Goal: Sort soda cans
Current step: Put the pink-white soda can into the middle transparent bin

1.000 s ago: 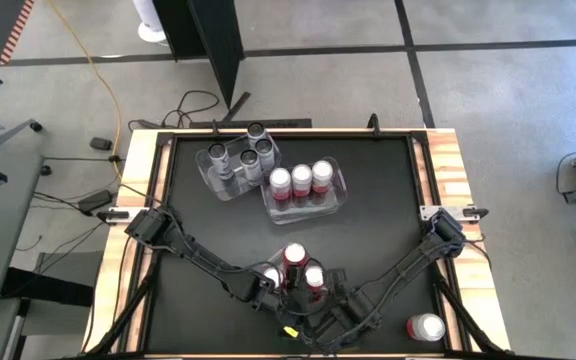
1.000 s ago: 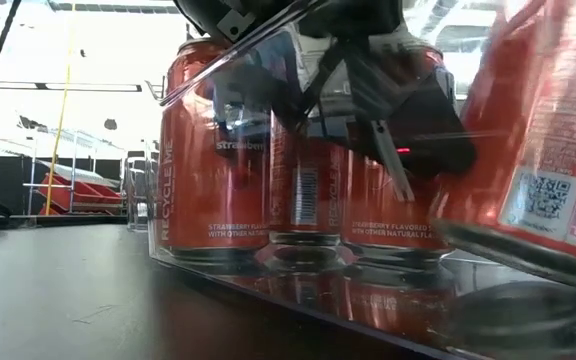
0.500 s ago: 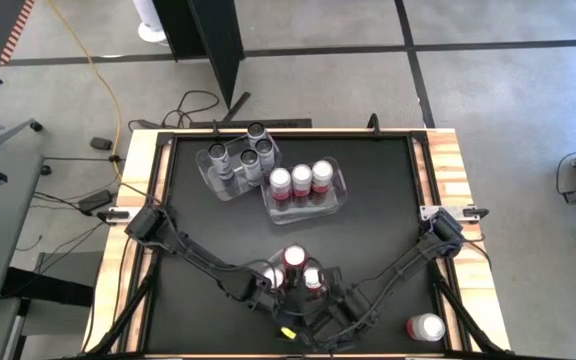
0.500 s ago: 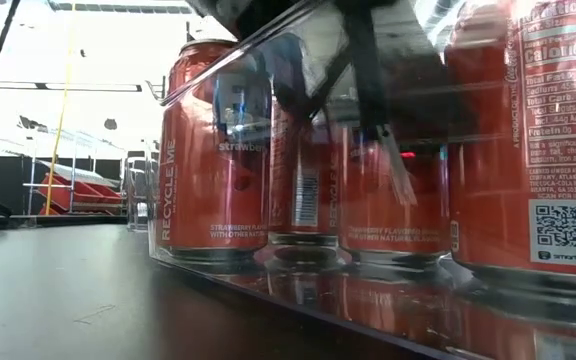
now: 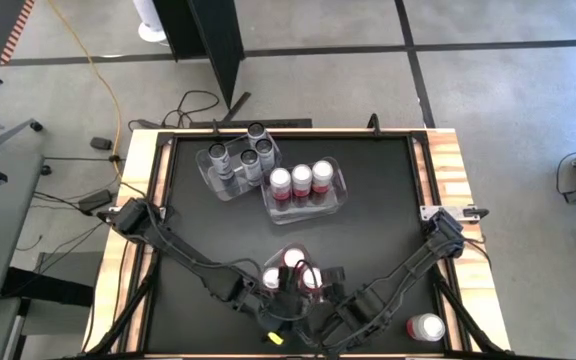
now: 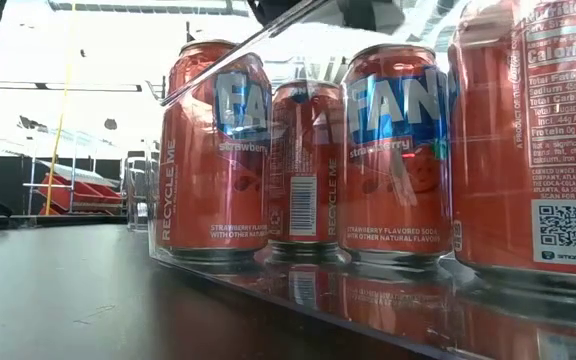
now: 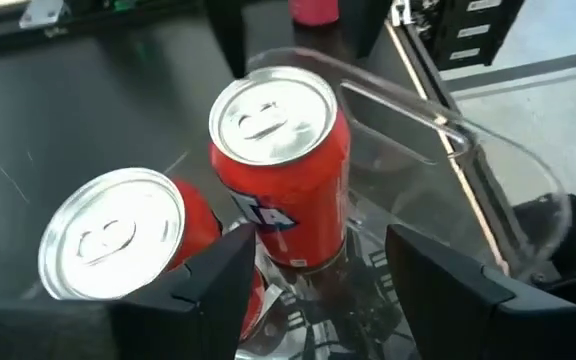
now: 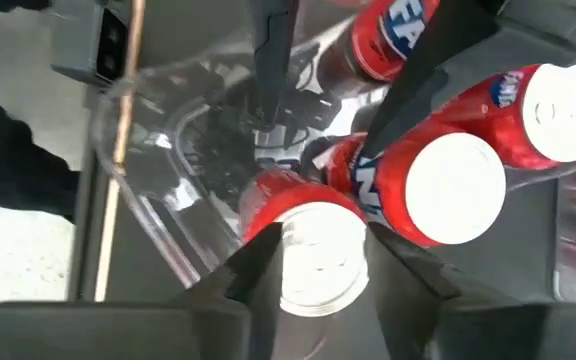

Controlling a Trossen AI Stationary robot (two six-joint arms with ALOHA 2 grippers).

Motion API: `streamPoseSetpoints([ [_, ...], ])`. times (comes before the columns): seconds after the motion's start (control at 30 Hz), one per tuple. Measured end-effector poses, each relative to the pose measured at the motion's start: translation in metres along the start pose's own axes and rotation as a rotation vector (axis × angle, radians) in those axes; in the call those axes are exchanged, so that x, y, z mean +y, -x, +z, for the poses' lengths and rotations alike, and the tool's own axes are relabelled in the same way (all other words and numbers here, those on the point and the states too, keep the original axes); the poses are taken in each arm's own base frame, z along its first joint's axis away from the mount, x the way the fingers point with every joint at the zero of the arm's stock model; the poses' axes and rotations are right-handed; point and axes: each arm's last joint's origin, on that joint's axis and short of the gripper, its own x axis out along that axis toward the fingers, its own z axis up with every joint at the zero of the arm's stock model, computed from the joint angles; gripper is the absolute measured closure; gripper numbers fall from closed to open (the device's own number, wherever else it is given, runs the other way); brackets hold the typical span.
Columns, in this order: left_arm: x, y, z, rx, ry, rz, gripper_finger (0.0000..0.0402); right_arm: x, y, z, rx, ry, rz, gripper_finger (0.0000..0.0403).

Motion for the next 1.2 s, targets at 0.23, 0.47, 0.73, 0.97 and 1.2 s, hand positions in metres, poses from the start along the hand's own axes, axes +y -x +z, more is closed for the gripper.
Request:
streamPoseSetpoints([
  [0.23, 0.004, 0.026, 0.019, -0.07, -0.052, 0.0, 0.0178, 0.015, 0.024, -0.019, 0.031, -0.091, -0.003, 0.0161],
  [0.47, 0.012, 0.05, 0.035, -0.132, -0.097, 0.007, 0.0178, 0.049, 0.058, -0.052, -0.059, -0.251, 0.005, 0.0144],
  [0.73, 0.016, 0.073, 0.054, -0.248, -0.107, -0.015, 0.0179, 0.086, 0.032, -0.072, -0.214, -0.245, -0.127, 0.0142],
  [0.97, 0.024, 0.094, 0.076, -0.416, -0.099, -0.023, 0.0267, 0.082, 0.012, -0.037, -0.501, -0.014, -0.273, 0.0149],
  [1.2, 0.035, 0.12, 0.086, -0.457, -0.12, 0.062, 0.0395, 0.069, 0.011, -0.025, -0.545, 0.083, -0.424, 0.0287],
])
